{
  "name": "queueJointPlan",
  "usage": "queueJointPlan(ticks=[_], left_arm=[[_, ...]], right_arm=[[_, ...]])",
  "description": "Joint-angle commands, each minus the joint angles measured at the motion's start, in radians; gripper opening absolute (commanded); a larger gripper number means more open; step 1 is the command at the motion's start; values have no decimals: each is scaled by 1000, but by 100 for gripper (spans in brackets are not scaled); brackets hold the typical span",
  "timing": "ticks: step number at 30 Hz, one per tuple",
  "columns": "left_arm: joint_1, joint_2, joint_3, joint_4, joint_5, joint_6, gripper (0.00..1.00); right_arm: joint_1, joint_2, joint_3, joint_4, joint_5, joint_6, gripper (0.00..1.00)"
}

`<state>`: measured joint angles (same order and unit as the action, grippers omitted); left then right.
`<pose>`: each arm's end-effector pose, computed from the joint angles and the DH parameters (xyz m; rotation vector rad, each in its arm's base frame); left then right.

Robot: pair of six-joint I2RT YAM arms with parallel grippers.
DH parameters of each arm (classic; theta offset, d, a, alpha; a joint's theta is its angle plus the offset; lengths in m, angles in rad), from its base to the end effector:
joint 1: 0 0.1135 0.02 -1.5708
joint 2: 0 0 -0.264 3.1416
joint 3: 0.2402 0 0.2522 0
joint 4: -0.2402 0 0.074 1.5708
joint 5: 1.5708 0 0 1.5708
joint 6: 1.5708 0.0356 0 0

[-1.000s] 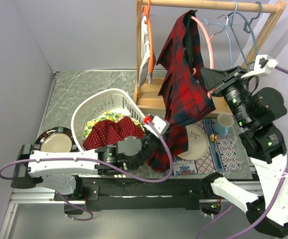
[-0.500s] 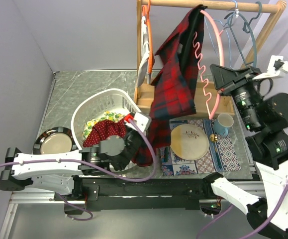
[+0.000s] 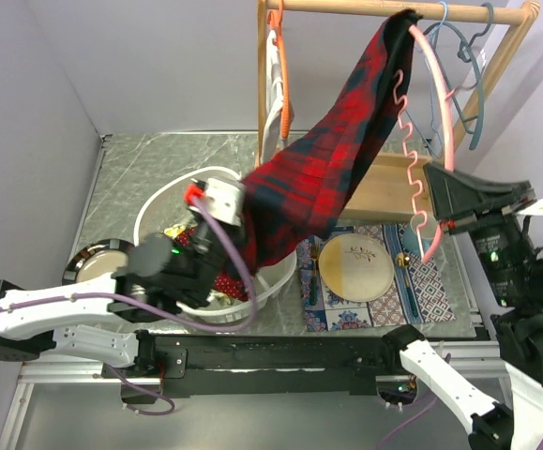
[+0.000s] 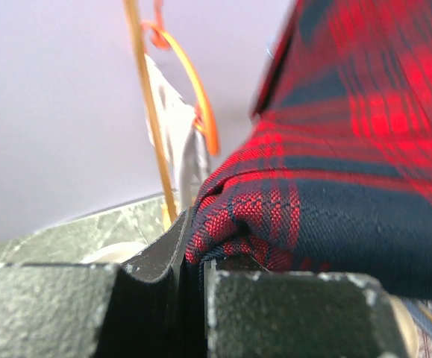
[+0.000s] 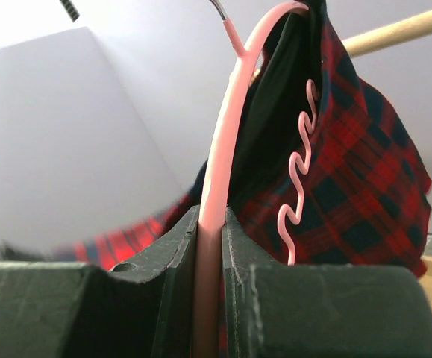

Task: Remove the skirt from the hanger

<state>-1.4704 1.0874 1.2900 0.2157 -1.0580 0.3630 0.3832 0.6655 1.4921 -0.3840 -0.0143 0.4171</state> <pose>0.0518 -0.2046 0.4925 0.2522 1.3541 -0.3195 0.0306 0.0129 0.5443 0.0065 1.1567 0.7198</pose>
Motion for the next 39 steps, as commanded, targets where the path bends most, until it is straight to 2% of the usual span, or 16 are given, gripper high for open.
queueJointPlan(ticks=[1, 10, 12, 15, 20, 21, 25, 28, 29, 30, 33, 36, 39], left_arm=[[-7, -49, 107, 48, -36, 94, 1], [-7, -96, 183, 34, -59, 180, 1], [-8, -101, 180, 120, -88, 236, 1], [-8, -92, 196, 241, -132, 410, 1], [-7, -49, 342, 238, -163, 508, 1], [-7, -44, 360, 250, -169, 572, 1], [-7, -34, 390, 472, -172, 792, 1], [-5, -34, 362, 586, -119, 957, 1], [-5, -26, 339, 676, -88, 1000, 1], [-5, -20, 335, 712, -77, 1081, 1], [2, 20, 331, 826, -39, 1200, 1], [10, 57, 345, 846, -25, 1251, 1], [22, 89, 370, 893, -33, 1281, 1]], right_arm=[[-6, -59, -42, 85, -88, -52, 0], [-6, -135, -113, 25, -272, -83, 0], [-6, -158, -150, 34, -308, -93, 0], [-6, -190, -202, 54, -349, -107, 0], [-6, -228, -256, 51, -389, -132, 0], [-6, -234, -263, 47, -391, -135, 0], [-4, -248, -299, 10, -377, -155, 0], [-6, -248, -302, -45, -363, -181, 0], [-6, -257, -306, -64, -363, -189, 0], [-6, -267, -314, -65, -365, -193, 0], [-7, -319, -352, -52, -355, -201, 0], [-6, -357, -352, -49, -334, -199, 0], [-6, -369, -328, -59, -403, -207, 0]])
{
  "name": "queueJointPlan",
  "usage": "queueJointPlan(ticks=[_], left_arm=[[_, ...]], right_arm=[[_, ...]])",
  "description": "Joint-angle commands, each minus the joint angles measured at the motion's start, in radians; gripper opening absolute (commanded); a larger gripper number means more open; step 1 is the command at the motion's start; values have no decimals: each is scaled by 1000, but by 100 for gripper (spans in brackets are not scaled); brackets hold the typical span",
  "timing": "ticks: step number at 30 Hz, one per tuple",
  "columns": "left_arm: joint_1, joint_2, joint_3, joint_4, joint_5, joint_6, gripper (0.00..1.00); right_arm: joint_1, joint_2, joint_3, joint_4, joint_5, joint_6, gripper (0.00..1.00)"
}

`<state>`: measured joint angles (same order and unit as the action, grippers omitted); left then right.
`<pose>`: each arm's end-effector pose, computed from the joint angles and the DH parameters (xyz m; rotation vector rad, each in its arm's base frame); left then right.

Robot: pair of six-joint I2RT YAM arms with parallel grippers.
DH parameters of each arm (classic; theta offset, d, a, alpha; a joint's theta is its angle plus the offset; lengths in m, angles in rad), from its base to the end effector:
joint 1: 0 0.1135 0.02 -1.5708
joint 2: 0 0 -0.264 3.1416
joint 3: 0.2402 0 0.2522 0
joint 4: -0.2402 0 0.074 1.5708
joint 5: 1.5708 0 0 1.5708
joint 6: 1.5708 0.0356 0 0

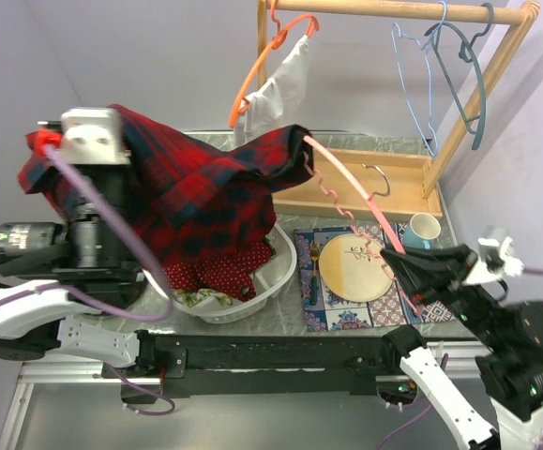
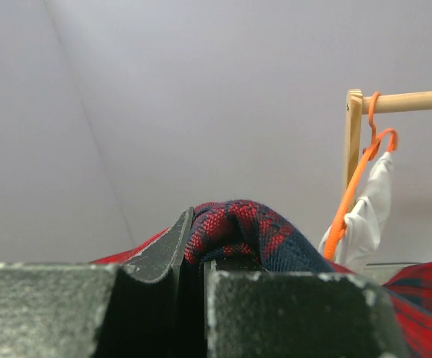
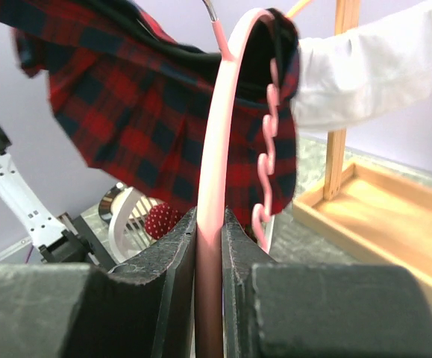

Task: Remove the skirt from the hanger

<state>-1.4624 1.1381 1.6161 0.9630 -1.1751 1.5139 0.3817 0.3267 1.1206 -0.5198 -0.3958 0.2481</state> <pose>0.0446 -0.1064 0.6061 0.0173 1.1793 0.1216 -0.0035 0.0134 0.4439 -0.4353 1.2895 0.7887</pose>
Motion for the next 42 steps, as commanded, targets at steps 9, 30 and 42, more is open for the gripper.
queueJointPlan(ticks=[9, 30, 42], left_arm=[[186, 8, -9, -274, 106, -389, 1], [582, 64, 64, -615, 114, -718, 1], [732, 134, 149, -835, 101, -943, 1]], right_arm=[[13, -17, 79, 58, -285, -40, 0], [74, -15, 65, 46, -391, -69, 0], [102, -49, 81, 18, -200, -89, 0]])
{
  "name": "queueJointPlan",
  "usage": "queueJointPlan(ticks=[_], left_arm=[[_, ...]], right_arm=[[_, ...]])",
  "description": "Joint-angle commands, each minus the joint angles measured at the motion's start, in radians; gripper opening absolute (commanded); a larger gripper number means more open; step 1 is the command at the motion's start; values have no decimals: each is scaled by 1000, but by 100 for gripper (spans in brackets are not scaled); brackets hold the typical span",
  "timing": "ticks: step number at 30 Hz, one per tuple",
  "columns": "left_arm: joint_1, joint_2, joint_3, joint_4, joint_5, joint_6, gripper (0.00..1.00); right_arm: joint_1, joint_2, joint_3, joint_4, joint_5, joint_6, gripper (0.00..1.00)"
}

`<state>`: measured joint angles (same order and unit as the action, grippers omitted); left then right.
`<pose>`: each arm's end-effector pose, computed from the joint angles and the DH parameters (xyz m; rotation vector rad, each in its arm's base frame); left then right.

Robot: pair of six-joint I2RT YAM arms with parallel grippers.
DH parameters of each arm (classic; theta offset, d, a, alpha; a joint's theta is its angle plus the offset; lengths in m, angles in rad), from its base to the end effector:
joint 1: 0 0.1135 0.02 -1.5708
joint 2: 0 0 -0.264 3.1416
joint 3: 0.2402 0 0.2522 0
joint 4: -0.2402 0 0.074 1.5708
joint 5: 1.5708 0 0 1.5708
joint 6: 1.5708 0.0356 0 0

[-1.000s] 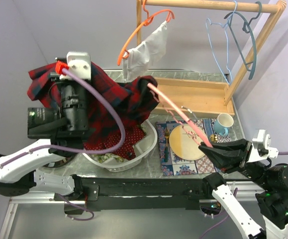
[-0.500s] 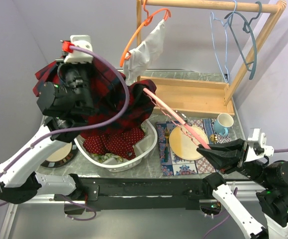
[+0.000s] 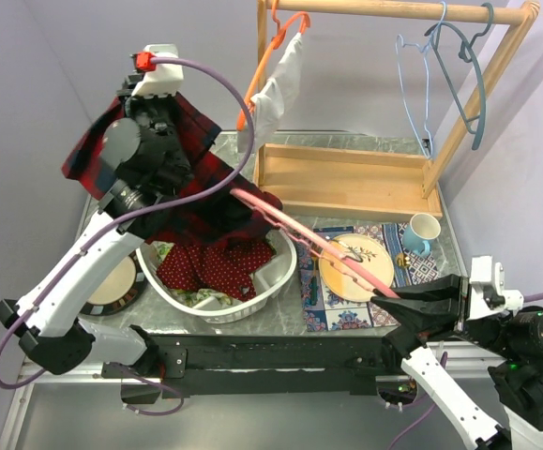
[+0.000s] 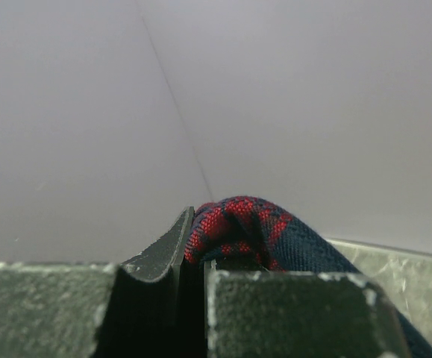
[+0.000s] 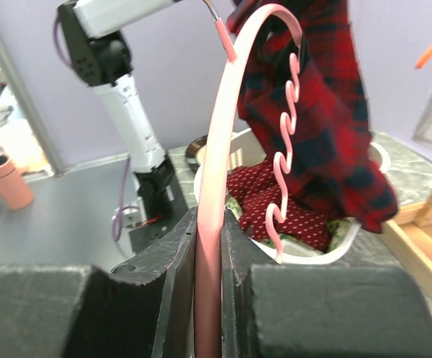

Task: Remove the skirt from the hanger

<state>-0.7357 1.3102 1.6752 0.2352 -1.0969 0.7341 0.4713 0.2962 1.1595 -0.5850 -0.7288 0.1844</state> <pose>0.1946 -0.1335 0.5630 -0.1641 1.3186 0.5292 -0.0305 0.0110 0.4433 -0.8267 1.1788 1.0125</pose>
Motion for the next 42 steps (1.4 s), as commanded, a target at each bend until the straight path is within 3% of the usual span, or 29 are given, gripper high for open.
queueJointPlan(ticks=[1, 6, 11, 15, 21, 27, 38, 42], left_arm=[[6, -46, 103, -122, 28, -182, 1], [6, -97, 129, -183, 42, -234, 1], [6, -178, 150, -383, 218, -402, 1], [6, -236, 162, -412, 238, -447, 1], [6, -288, 282, -528, 379, -547, 1], [6, -318, 265, -582, 537, -683, 1], [6, -264, 291, -608, 643, -768, 1], [7, -209, 409, -657, 692, -805, 1]], right_arm=[[12, -23, 46, 83, 161, -23, 0], [12, -34, 48, 79, 322, -16, 0], [12, -46, 34, 94, 436, 3, 0], [12, -51, 31, 91, 496, 1, 0], [13, -48, 25, 106, 497, 13, 0], [12, -40, 19, 111, 508, 29, 0], [12, -29, 16, 117, 511, 30, 0], [13, -31, 6, 126, 516, 35, 0]])
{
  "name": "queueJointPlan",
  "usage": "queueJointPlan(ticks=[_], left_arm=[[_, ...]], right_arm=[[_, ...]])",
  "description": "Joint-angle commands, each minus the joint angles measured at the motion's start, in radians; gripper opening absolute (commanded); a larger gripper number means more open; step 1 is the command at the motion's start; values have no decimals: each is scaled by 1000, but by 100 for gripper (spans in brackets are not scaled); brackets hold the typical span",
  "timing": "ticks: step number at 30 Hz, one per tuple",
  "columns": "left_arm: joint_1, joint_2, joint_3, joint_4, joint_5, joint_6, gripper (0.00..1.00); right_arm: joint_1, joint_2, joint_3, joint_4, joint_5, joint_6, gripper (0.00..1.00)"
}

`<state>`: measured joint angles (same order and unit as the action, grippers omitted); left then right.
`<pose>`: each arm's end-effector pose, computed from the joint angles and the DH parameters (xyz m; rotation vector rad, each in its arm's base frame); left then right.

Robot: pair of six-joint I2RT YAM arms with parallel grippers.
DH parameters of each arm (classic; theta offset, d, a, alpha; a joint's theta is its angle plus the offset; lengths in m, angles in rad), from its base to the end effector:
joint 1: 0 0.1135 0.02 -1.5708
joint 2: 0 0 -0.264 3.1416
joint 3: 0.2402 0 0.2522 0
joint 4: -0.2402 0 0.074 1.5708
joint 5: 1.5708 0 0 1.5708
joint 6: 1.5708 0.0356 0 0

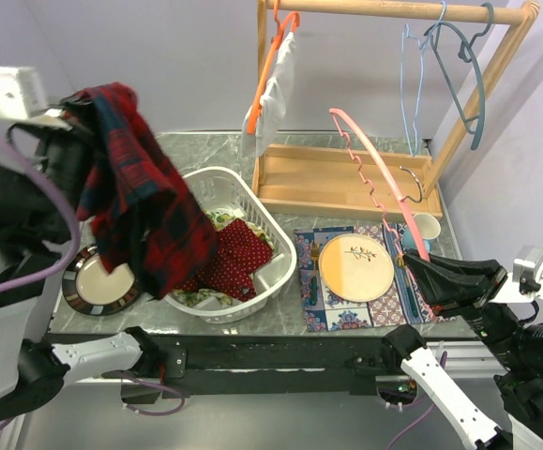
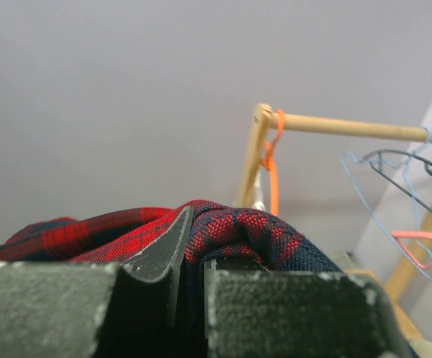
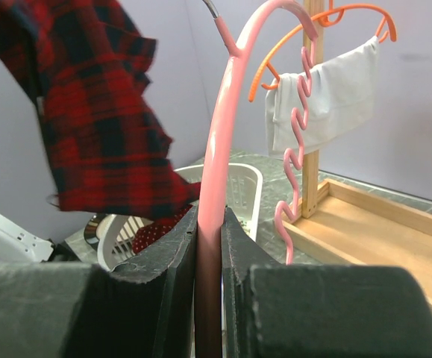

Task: Remove the skirt from the hanger

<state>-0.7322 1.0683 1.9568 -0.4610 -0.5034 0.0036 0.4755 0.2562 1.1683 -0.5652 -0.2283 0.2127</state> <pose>0.0832 -0.0517 0.6164 -0.0149 1.2063 -0.3513 -0.0310 -0.0069 0.4478 -0.3663 1.2128 0.7359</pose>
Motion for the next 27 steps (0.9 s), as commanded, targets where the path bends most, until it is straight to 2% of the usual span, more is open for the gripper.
queueJointPlan(ticks=[1, 5, 10, 14, 18, 23, 27], left_arm=[[2, 45, 140, 33, 104, -80, 1], [2, 18, 70, 53, 59, -77, 1], [2, -39, -205, 105, -53, -83, 1], [2, -47, -370, 64, -106, -195, 1], [19, -65, -623, 64, -52, -333, 1], [53, -62, -873, 128, 156, -530, 1], [57, -82, -1039, 171, 177, -655, 1]], right_arm=[[8, 8, -4, 106, 21, 7, 0], [9, -2, -6, 100, 46, 1, 0], [8, -11, -10, 99, 55, -4, 0], [8, -11, -7, 93, 67, -10, 0], [8, -20, -18, 102, 73, -12, 0], [8, -12, -27, 110, 66, -3, 0], [8, -5, -18, 97, 73, 1, 0]])
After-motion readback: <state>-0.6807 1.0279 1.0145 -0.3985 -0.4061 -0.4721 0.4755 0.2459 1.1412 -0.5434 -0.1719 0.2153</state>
